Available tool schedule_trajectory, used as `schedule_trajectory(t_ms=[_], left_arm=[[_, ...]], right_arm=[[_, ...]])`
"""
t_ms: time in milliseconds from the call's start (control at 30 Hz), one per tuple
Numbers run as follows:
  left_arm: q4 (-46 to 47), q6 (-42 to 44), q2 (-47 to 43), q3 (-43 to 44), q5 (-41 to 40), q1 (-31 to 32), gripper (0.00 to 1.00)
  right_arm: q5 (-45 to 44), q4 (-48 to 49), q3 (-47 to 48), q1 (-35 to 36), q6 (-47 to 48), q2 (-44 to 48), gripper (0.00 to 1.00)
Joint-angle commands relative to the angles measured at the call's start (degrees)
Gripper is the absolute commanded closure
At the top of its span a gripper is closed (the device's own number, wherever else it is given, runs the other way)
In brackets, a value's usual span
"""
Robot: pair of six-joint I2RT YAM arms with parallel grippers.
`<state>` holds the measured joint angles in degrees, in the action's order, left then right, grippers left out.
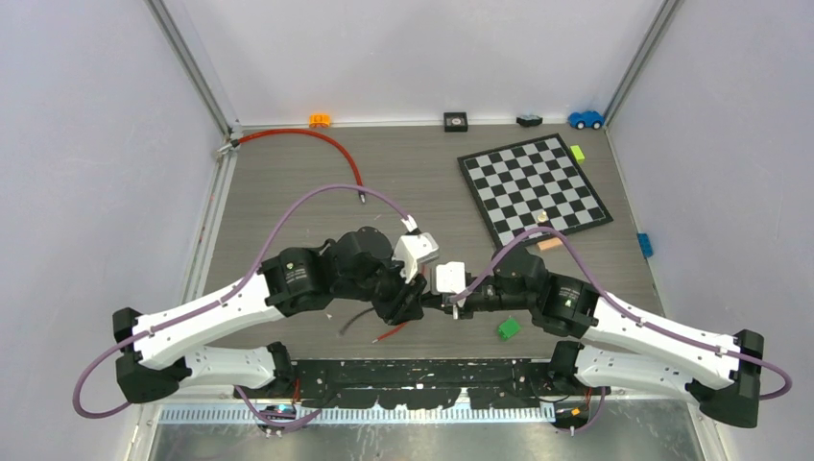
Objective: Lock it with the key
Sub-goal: Pick up the lock from the center of the board.
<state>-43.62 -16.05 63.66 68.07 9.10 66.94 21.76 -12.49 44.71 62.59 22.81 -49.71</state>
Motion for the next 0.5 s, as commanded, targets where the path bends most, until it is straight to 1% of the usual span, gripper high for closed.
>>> schedule_trajectory(t_ms=[0, 67, 167, 267, 333, 433, 467], left_arm=[[5.37, -0.64, -3.79, 1.1, 1.37, 0.15, 0.53], [5.68, -0.3, -5.97, 1.18, 1.31, 0.17, 0.38], [5.84, 0.11, -9.56, 1.35, 0.69, 0.17, 0.24], [5.87, 0.32, -13.65, 1.46, -0.67, 0.14, 0.19], [5.64, 0.39, -16.32, 1.45, -2.94, 0.15, 0.18], [4.8, 0.5, -19.98, 0.94, -8.32, 0.13, 0.17], [4.71, 0.5, -21.03, 0.59, -11.73, 0.12, 0.17]], right_arm=[[-3.47, 0.7, 0.31, 0.43, 1.5, 2.92, 0.99], [-4.46, -0.91, 0.3, 0.45, 2.13, 4.34, 0.99], [-5.05, -3.77, 0.25, 0.43, 4.22, 7.46, 0.99], [-7.15, -4.14, -0.91, 0.43, 5.52, 10.93, 0.99], [-10.96, -2.61, -1.68, 0.43, 3.09, 12.58, 0.99], [-19.62, 0.85, -1.99, 0.43, -5.56, 13.48, 0.99], [-22.62, 1.84, -1.72, 0.47, -9.48, 13.45, 0.99]])
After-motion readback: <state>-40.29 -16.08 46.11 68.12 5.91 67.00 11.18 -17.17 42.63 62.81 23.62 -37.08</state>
